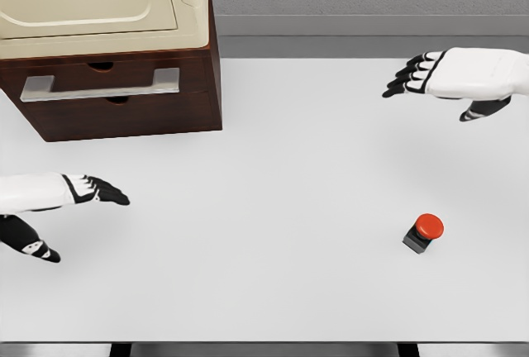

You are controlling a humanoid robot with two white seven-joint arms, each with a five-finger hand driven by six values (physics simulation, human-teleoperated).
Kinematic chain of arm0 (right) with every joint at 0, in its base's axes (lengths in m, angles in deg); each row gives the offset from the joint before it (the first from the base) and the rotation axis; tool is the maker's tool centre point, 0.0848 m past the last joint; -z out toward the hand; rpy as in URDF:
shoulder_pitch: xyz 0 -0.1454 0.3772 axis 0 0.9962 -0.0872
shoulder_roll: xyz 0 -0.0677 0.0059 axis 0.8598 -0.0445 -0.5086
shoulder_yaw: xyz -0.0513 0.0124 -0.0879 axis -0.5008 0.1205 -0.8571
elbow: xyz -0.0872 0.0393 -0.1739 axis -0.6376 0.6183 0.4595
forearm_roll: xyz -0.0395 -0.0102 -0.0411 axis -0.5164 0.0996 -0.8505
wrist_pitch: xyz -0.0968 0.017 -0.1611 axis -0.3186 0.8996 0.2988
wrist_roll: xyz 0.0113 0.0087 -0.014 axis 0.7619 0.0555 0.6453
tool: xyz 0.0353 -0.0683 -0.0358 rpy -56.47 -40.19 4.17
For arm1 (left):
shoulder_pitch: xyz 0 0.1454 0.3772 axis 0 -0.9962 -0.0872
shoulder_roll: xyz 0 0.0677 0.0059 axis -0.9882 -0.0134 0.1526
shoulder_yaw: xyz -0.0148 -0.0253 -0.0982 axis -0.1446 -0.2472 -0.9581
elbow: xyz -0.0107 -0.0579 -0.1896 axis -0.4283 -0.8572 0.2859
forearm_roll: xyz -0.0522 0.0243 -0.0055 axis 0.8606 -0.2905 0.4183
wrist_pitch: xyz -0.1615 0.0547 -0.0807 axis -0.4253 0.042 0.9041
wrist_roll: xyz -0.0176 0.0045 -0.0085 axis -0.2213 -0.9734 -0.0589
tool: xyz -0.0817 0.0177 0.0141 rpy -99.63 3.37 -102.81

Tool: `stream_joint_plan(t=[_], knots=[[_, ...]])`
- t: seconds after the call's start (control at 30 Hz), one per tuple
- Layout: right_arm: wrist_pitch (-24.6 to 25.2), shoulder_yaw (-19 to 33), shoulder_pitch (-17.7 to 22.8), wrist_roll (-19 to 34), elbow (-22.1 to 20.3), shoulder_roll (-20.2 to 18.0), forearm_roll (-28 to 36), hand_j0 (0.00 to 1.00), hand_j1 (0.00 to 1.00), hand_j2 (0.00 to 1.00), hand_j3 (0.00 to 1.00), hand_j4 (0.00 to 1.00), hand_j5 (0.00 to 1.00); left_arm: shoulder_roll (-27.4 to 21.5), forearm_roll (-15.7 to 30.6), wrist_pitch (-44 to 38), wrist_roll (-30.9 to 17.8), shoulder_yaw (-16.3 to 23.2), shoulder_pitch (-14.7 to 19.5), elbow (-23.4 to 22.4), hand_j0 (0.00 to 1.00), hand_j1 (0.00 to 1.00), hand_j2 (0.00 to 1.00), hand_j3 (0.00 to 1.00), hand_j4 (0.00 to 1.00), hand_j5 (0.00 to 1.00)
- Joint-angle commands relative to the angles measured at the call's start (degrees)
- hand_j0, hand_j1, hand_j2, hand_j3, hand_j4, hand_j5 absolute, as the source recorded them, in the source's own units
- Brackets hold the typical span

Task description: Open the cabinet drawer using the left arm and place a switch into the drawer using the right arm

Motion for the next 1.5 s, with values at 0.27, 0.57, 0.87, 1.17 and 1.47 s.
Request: stream_joint_plan(t=[0.27, 0.57, 0.87, 1.17, 1.47], knots=[[0.1, 0.9, -0.6, 0.0, 0.9, -6.0, 0.2, 1.00, 1.00, 1.00, 1.00, 1.00, 1.00, 0.3, 19.1, -0.1, -0.5, 2.2, 8.6, -4.1, 1.00, 1.00, 1.00, 1.00, 1.00, 1.00], [0.1, -9.0, 0.6, 0.0, -6.4, -7.5, -0.2, 1.00, 1.00, 1.00, 1.00, 1.00, 1.00, 1.1, 12.3, -7.5, -0.5, 1.8, 11.7, -11.5, 1.00, 1.00, 1.00, 1.00, 1.00, 1.00], [0.1, -6.6, 2.9, 0.0, -6.5, -9.4, -0.2, 1.00, 1.00, 1.00, 1.00, 1.00, 1.00, 5.4, 4.6, -7.6, -0.5, 1.9, 16.8, -8.1, 1.00, 1.00, 1.00, 1.00, 1.00, 1.00], [0.1, -11.0, 1.5, 0.0, -10.4, -9.0, 0.3, 1.00, 1.00, 1.00, 1.00, 1.00, 1.00, 7.3, 4.7, -19.8, -0.5, 2.0, 18.5, -9.5, 1.00, 1.00, 1.00, 1.00, 1.00, 1.00], [0.1, -20.6, -2.3, 0.0, -12.4, -9.8, 0.2, 1.00, 1.00, 1.00, 1.00, 1.00, 1.00, 9.3, 3.2, -22.5, -0.5, 2.2, 19.2, -9.9, 1.00, 1.00, 1.00, 1.00, 1.00, 1.00]])
